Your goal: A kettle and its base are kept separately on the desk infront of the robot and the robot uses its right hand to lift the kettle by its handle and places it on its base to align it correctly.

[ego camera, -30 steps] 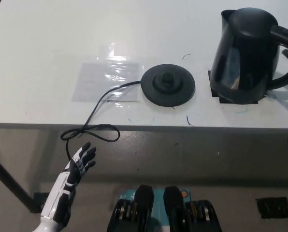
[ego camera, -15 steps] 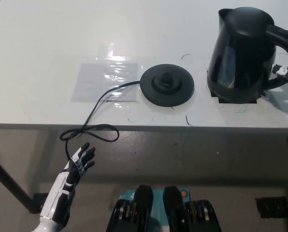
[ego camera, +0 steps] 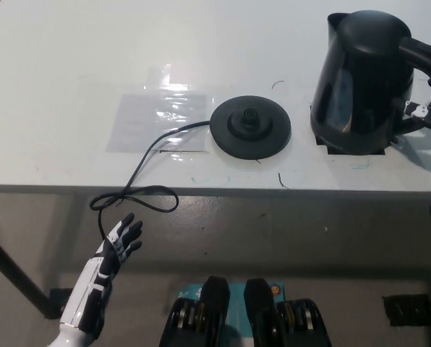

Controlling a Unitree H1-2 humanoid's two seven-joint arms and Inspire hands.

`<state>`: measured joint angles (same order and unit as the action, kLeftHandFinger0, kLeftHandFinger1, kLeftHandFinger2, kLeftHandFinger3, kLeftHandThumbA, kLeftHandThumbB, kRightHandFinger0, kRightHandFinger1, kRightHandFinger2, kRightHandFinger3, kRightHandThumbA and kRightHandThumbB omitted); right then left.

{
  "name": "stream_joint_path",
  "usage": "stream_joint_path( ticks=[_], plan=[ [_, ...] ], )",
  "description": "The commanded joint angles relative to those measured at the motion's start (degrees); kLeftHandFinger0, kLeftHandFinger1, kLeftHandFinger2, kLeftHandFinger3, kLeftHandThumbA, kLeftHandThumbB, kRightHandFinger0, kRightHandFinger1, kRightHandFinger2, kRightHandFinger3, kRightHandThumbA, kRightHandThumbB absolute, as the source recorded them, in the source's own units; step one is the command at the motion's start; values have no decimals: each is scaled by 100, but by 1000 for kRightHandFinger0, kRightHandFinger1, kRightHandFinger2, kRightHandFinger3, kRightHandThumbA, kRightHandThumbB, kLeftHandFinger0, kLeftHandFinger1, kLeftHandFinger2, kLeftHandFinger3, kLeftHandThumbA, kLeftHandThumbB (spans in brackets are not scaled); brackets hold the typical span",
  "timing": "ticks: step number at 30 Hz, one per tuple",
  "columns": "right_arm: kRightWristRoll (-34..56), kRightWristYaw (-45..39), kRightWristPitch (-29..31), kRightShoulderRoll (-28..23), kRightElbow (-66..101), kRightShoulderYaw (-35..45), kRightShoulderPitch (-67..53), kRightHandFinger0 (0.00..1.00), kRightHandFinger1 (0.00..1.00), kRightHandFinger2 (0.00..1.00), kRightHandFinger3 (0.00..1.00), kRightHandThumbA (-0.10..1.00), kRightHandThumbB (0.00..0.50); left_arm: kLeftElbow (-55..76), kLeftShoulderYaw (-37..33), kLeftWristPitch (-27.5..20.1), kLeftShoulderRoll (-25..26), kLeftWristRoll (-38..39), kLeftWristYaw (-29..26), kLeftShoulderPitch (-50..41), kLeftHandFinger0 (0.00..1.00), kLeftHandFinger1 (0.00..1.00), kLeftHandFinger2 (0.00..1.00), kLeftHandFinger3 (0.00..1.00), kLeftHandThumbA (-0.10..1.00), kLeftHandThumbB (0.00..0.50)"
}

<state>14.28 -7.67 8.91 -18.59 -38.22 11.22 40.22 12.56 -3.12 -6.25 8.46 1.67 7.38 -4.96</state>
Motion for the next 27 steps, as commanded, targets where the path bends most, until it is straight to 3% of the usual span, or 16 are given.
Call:
stream_joint_path(
  ticks=[1,2,3,4,5,6,7,8,9,10,12,25,27],
  plan=[
    [149,86,492,31,248,212,402,1000,1000,1000,1000,1000,380,70,23,-200,90,-6,75,78,1000,1000,1000,1000,1000,112],
    [200,191,470,87,319,294,424,1000,1000,1000,1000,969,390,53,26,-206,93,-2,78,87,1000,1000,1000,1000,1000,113],
    [221,411,336,167,421,397,441,931,974,1000,1000,816,372,56,25,-204,90,0,79,81,1000,1000,1000,1000,1000,113],
    [205,646,198,242,521,490,454,787,856,953,1000,763,386,58,23,-197,92,0,84,83,1000,1000,1000,1000,1000,112],
    [18,954,232,303,564,564,481,206,308,449,562,480,280,62,21,-206,90,7,92,81,1000,1000,1000,1000,1000,110],
    [-229,1258,231,329,594,582,493,41,135,266,349,379,258,63,22,-204,84,29,97,78,1000,1000,1000,1000,1000,109],
    [-350,1421,221,340,598,603,521,2,70,307,273,119,247,57,21,-207,79,33,98,90,1000,1000,1000,1000,1000,107],
    [-388,1501,208,351,594,626,548,0,89,379,289,33,244,53,21,-214,81,30,98,99,1000,1000,1000,1000,999,106],
    [-442,1518,122,332,608,594,554,0,181,551,369,-90,219,65,26,-205,93,11,95,96,1000,1000,1000,1000,1000,111],
    [-447,1497,94,325,614,584,555,0,243,646,477,-100,202,76,34,-190,98,10,90,93,1000,1000,1000,1000,1000,113],
    [-426,1472,10,329,669,591,542,0,272,685,554,-100,192,71,39,-182,113,4,95,110,1000,1000,1000,1000,1000,121],
    [-237,1362,-53,233,520,671,557,0,217,640,571,-100,200,35,71,-226,143,90,111,196,1000,1000,1000,1000,1000,125],
    [-408,1507,-32,216,467,627,566,0,224,677,639,-100,198,52,73,-185,146,91,110,201,1000,1000,1000,1000,1000,132]
  ],
)
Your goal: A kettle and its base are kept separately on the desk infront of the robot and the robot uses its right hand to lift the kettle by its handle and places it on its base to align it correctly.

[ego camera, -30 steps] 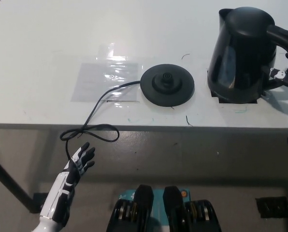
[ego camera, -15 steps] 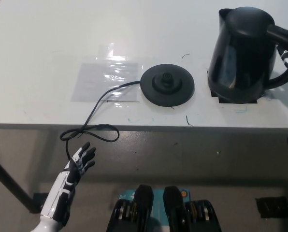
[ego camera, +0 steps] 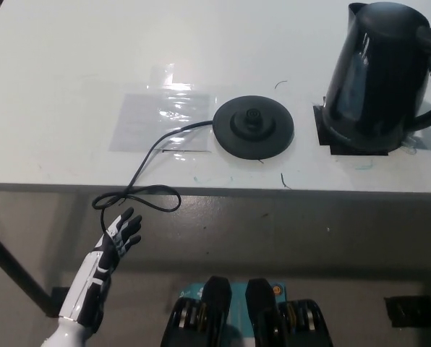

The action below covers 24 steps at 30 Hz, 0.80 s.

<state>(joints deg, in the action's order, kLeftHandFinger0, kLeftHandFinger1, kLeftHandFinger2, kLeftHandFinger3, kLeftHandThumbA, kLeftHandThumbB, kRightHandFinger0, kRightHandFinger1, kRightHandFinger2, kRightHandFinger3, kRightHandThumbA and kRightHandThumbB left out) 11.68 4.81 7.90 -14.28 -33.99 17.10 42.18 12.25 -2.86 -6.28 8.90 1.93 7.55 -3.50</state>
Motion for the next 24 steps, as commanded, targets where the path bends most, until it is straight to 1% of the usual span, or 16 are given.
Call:
stream_joint_path(
  ticks=[1,2,3,4,6,10,12,14,17,19,21,23,24],
  plan=[
    [-164,279,81,-209,38,34,376,0,228,704,684,-100,198,84,49,-184,100,75,92,57,1000,1000,1000,1000,1000,131],
    [-156,277,100,-196,57,33,373,0,244,730,715,-100,188,75,50,-206,97,91,94,55,1000,1000,1000,1000,1000,130],
    [-156,273,118,-192,74,29,369,0,247,741,734,-100,192,66,49,-215,97,93,96,56,1000,1000,1000,1000,1000,129],
    [-153,251,169,-184,104,20,365,0,276,757,759,-100,188,80,48,-172,101,88,95,50,1000,1000,1000,1000,1000,130],
    [-73,223,165,-112,371,33,358,0,283,757,763,-100,174,59,46,-216,96,105,99,41,1000,1000,1000,1000,1000,121],
    [-74,211,116,-60,707,-1,396,0,309,760,779,-100,166,45,47,-225,96,76,84,53,1000,1000,1000,1000,1000,124],
    [-57,225,50,-27,893,-1,422,0,324,769,782,-100,184,46,43,-213,99,73,88,58,1000,1000,1000,1000,1000,116],
    [-75,238,-5,29,1171,-26,469,0,336,769,768,-100,175,30,42,-244,101,68,90,66,1000,1000,1000,1000,1000,105],
    [-38,253,-119,120,1441,-26,536,0,343,761,756,-100,187,27,45,-259,116,56,93,70,1000,1000,1000,1000,1000,111],
    [-97,259,-141,143,1555,-64,586,0,345,760,764,-100,170,42,40,-239,121,57,99,69,1000,1000,1000,1000,1000,111],
    [-106,267,-199,176,1661,-91,638,0,349,759,770,-100,168,34,42,-253,122,75,104,77,1000,1000,1000,1000,1000,106],
    [-182,310,-270,214,1744,-155,733,0,352,744,759,-100,154,20,41,-271,135,80,114,85,1000,1000,1000,1000,1000,101],
    [-229,326,-263,220,1751,-183,767,0,350,733,749,-100,154,8,41,-283,136,86,118,95,1000,1000,1000,1000,1000,100]
  ],
)
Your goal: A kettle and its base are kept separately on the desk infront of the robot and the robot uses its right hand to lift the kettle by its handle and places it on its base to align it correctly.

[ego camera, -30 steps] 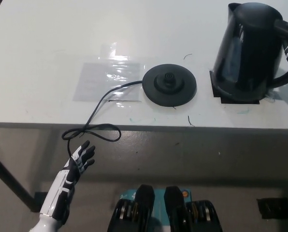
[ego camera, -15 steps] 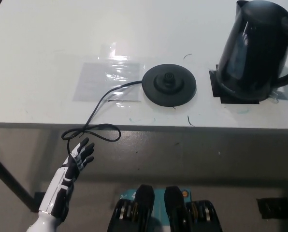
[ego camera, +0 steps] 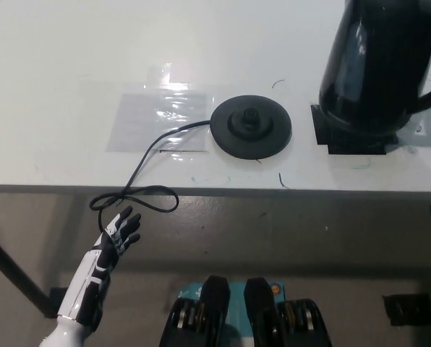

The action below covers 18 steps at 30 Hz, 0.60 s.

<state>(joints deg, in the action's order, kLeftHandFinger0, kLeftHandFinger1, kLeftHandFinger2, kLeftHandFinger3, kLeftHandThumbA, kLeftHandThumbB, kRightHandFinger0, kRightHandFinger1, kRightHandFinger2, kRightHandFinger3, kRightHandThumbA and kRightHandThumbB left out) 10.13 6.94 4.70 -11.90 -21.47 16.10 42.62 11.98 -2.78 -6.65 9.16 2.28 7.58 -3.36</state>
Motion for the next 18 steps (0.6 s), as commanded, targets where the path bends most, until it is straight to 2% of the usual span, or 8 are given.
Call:
stream_joint_path(
  ticks=[1,3,6,8,15,18],
  plan=[
    [-96,123,51,-5,500,-107,762,0,346,725,742,-100,147,36,35,-242,111,74,120,88,1000,1000,1000,1000,1000,94],
    [-138,136,63,23,495,-161,830,0,340,718,735,-100,136,34,30,-224,109,75,122,93,1000,1000,1000,1000,1000,106],
    [-185,98,213,60,350,-240,930,0,337,738,768,-100,122,58,31,-183,112,75,122,85,1000,1000,1000,1000,1000,110],
    [-187,78,304,119,209,-287,1017,0,363,773,809,-100,125,82,42,-128,100,54,97,87,1000,1000,1000,1000,1000,131],
    [-460,207,352,411,37,-512,1223,1,431,820,831,-100,115,29,27,-221,112,71,138,114,1000,1000,1000,1000,1000,98],
    [-624,315,337,572,-23,-646,1337,0,426,802,825,-100,135,72,36,-150,91,35,128,110,1000,1000,1000,1000,1000,119]
  ],
)
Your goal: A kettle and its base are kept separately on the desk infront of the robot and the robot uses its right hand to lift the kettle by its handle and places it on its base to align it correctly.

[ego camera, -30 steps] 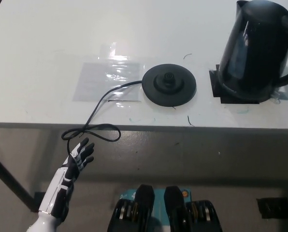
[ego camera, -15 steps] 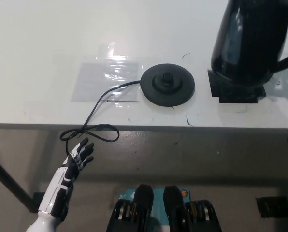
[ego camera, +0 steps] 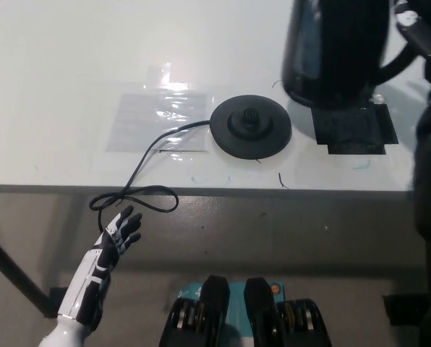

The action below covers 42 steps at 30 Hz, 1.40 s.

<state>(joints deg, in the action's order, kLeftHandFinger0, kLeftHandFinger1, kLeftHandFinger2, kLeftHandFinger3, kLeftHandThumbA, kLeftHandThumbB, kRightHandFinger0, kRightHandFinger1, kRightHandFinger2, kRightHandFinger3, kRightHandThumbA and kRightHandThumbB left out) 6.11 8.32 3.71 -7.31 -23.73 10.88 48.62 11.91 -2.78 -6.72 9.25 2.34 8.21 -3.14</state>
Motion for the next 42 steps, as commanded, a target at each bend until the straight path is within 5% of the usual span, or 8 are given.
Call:
stream_joint_path(
  ticks=[1,3,9,14,42],
  plan=[
    [-261,193,431,136,195,-157,754,0,427,801,825,-100,136,73,32,-150,82,24,70,87,1000,1000,1000,1000,1000,118],
    [-393,273,393,226,180,-237,804,32,433,802,809,-100,175,71,33,-160,87,20,74,76,1000,1000,1000,1000,1000,115],
    [-789,537,428,431,-147,-470,977,0,292,664,698,-100,141,29,33,-180,94,35,88,89,1000,1000,1000,1000,1000,106],
    [-880,630,519,556,-465,-560,1062,0,345,749,812,-100,145,26,36,-161,82,53,85,84,1000,1000,1000,1000,1000,115],
    [-1140,1162,1200,883,-1788,-672,1397,0,311,680,720,-100,155,52,32,-130,119,44,103,83,1000,1000,1000,1000,1000,103]
  ],
)
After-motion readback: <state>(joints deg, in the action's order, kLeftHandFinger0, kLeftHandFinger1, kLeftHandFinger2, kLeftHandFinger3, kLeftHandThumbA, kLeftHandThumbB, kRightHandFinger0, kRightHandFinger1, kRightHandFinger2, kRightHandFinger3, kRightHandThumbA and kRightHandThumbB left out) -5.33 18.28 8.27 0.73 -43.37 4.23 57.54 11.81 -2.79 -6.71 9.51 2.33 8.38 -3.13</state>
